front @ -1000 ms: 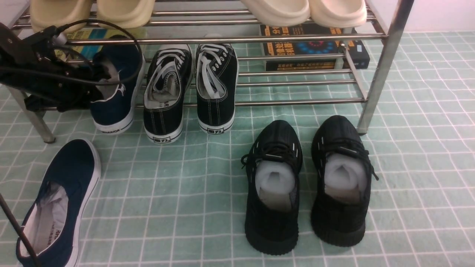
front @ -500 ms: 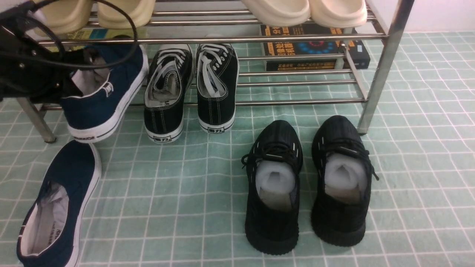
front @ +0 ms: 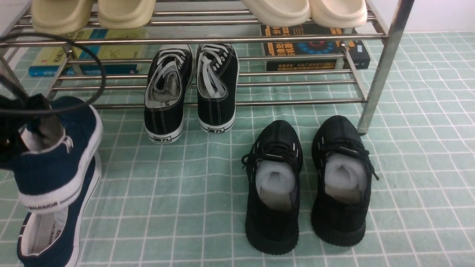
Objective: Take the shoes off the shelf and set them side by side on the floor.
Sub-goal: 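Set the held shoe down on the floor in front of the rack with the left gripper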
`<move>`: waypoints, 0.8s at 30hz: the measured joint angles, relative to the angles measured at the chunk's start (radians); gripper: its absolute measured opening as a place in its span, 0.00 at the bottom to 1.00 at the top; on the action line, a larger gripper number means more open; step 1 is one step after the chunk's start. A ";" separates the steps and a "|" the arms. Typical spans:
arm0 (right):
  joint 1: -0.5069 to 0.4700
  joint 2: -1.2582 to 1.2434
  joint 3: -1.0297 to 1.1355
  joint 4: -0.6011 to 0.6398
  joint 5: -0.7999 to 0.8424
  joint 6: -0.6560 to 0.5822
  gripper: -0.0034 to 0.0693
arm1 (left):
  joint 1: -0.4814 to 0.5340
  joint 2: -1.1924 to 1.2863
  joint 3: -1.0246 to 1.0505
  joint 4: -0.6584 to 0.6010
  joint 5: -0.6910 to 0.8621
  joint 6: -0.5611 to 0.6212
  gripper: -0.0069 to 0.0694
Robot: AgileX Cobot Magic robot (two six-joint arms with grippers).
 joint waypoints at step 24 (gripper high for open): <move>0.000 0.000 0.000 0.000 0.000 0.000 0.38 | -0.249 0.067 0.135 0.176 -0.209 -0.262 0.12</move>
